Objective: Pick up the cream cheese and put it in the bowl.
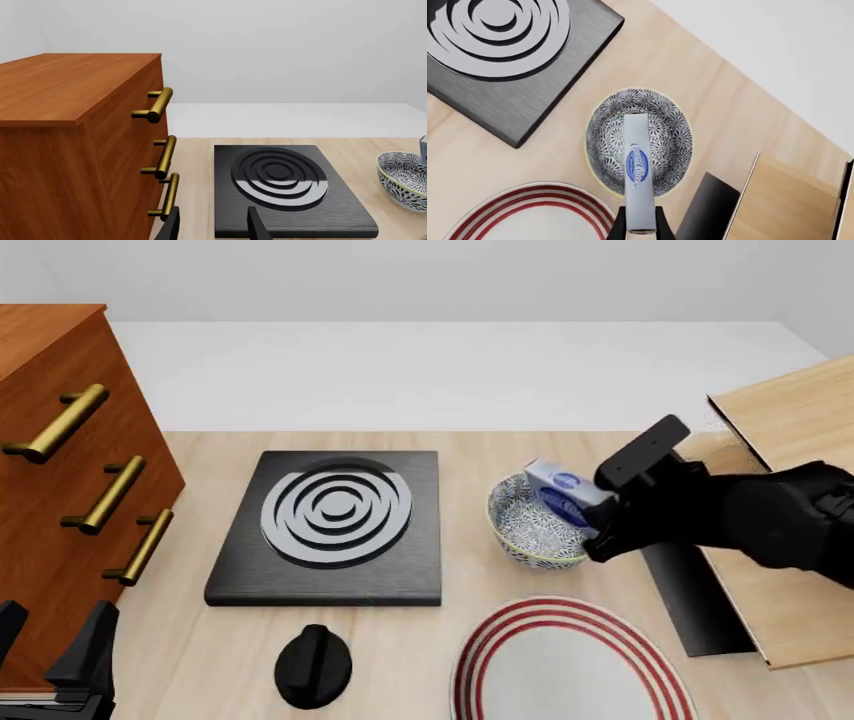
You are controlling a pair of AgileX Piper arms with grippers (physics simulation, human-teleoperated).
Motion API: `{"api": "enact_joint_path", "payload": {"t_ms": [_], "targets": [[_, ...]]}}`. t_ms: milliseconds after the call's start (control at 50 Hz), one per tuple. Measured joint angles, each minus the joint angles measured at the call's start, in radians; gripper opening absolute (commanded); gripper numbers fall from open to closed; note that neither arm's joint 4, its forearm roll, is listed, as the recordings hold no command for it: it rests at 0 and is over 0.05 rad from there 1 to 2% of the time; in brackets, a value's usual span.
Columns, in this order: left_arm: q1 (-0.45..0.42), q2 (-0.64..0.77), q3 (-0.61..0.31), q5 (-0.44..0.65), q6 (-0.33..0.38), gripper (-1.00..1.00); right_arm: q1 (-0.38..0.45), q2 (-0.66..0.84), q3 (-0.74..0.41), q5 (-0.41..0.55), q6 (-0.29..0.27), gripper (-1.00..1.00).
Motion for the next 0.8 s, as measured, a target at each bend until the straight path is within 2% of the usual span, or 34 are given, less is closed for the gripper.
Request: {"api": "enact_joint_path", "payload": {"t_ms": [800], "targets": [[0.0,0.0,0.0,0.0,0.0,1.0,-0.017,0.124,0.048,-0.129,0.021,-1.0]]}}
